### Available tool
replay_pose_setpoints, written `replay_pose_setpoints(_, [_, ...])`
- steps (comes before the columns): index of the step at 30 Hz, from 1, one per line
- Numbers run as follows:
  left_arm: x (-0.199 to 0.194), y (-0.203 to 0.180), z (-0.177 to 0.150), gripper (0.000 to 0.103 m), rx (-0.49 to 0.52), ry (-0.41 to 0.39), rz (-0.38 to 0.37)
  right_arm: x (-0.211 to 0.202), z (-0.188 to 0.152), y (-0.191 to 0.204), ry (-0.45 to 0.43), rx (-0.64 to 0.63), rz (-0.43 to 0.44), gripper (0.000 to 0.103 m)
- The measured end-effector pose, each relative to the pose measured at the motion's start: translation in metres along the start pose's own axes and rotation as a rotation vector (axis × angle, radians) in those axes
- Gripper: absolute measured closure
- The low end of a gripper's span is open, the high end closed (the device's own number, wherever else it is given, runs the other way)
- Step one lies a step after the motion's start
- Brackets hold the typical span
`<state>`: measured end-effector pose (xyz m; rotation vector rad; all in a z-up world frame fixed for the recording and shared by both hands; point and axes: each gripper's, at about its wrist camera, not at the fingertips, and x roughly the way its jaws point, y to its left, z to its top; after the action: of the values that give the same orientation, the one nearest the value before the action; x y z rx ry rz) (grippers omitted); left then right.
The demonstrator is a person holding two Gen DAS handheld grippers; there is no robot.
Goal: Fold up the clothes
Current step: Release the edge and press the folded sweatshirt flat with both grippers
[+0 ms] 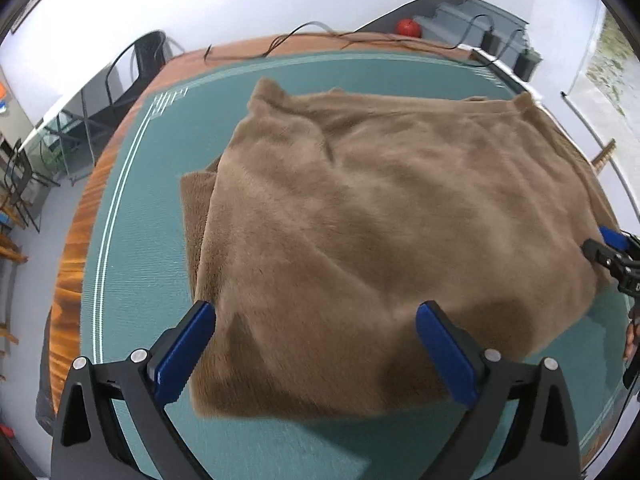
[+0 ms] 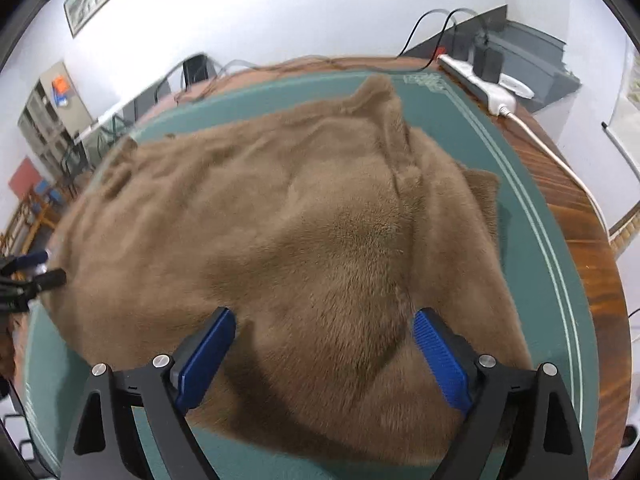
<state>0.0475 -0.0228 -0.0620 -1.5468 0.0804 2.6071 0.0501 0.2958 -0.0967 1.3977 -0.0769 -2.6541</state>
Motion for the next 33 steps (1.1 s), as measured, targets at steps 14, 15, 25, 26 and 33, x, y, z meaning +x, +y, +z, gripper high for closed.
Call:
replay_pose_setpoints(14, [0.029,-0.005,-0.018,0.001,-0.004,0.057,-0.003,0.021,-0.02,0.008,0.029,-0.063,-0.017,0.001])
replay_pose_setpoints(15, [0.027,-0.004,-0.017,0.001,-0.011,0.061,-0.001,0.021,-0.021,0.008,0.027,-0.062,-0.017,0.001])
replay_pose_setpoints(25, [0.001,-0.03,-0.002,0.001,-0.029,0.014,-0.074,-0.005,-0.011,0.016,-0.02,-0.009,0.006,0.001])
replay_pose_setpoints(26, [0.005,-0.037,0.0,0.001,-0.017,0.018,-0.086,-0.005,-0.011,0.02,-0.02,-0.017,0.011,0.001])
replay_pose_setpoints(33, [0.032,-0.08,-0.002,0.001,0.076,0.051,-0.075,0.012,-0.017,0.032,0.023,-0.07,-0.009,0.001])
